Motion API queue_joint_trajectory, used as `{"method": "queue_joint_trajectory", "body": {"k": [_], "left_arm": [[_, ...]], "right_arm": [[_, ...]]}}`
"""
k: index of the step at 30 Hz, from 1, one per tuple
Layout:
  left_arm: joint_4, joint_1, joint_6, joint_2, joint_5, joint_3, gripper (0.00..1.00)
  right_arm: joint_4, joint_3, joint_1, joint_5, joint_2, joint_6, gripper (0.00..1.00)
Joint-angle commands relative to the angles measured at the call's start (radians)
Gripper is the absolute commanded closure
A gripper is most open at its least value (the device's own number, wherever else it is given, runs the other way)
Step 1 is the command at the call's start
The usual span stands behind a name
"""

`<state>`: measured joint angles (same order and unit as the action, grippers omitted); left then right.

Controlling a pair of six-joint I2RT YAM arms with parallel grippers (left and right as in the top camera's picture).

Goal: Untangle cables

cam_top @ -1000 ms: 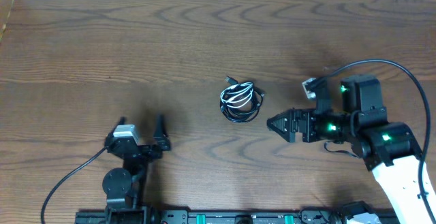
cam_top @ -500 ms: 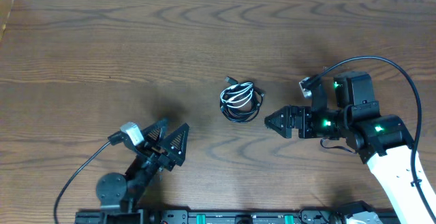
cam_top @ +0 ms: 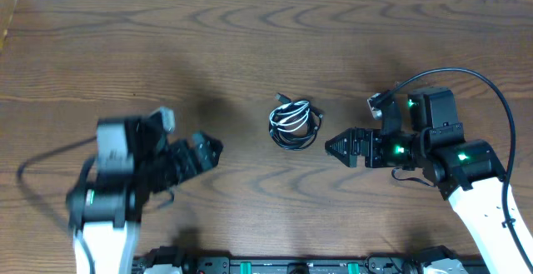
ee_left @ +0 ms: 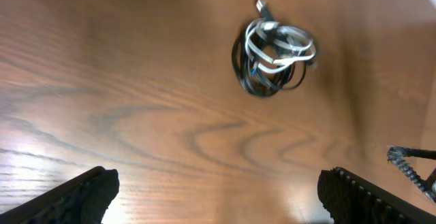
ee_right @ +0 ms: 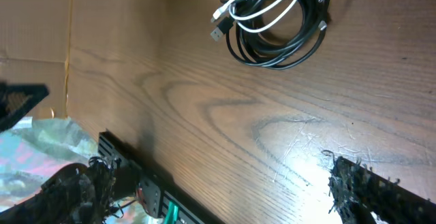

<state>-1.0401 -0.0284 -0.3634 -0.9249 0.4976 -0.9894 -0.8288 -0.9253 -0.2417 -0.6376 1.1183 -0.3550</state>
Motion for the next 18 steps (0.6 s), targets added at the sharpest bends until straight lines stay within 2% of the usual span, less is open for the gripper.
{"method": "queue_joint_trajectory", "body": {"k": [1,3,4,8,9,14,18], "left_arm": [[-0.024,0.002,0.07,-0.151,0.162,-0.018,0.01],[-0.027,0.026,0.159,-0.209,0.228,-0.019,0.01],[-0.031,0.043,0.164,-0.226,0.199,-0.019,0.01],[-0.041,0.117,0.066,-0.195,0.0,-0.022,0.01],[-0.05,0.159,0.005,-0.122,-0.082,-0.025,0.01],[-0.085,0.268,-0.15,0.148,-0.274,-0.024,0.01],[-0.145,0.32,-0.225,0.335,-0.335,-0.022,0.01]], "right_arm": [[0.005,-0.01,-0.009,0.003,0.006,0.008,0.01],[0.005,-0.01,-0.009,0.003,0.011,0.008,0.01],[0.004,-0.01,-0.009,0.003,0.014,0.008,0.01],[0.004,-0.01,-0.009,0.004,0.035,0.008,0.01],[0.006,-0.01,-0.009,0.004,0.05,0.008,0.01],[0.012,-0.01,-0.009,0.003,0.092,0.008,0.01],[0.032,-0.01,-0.018,0.003,0.128,0.008,0.01]]}}
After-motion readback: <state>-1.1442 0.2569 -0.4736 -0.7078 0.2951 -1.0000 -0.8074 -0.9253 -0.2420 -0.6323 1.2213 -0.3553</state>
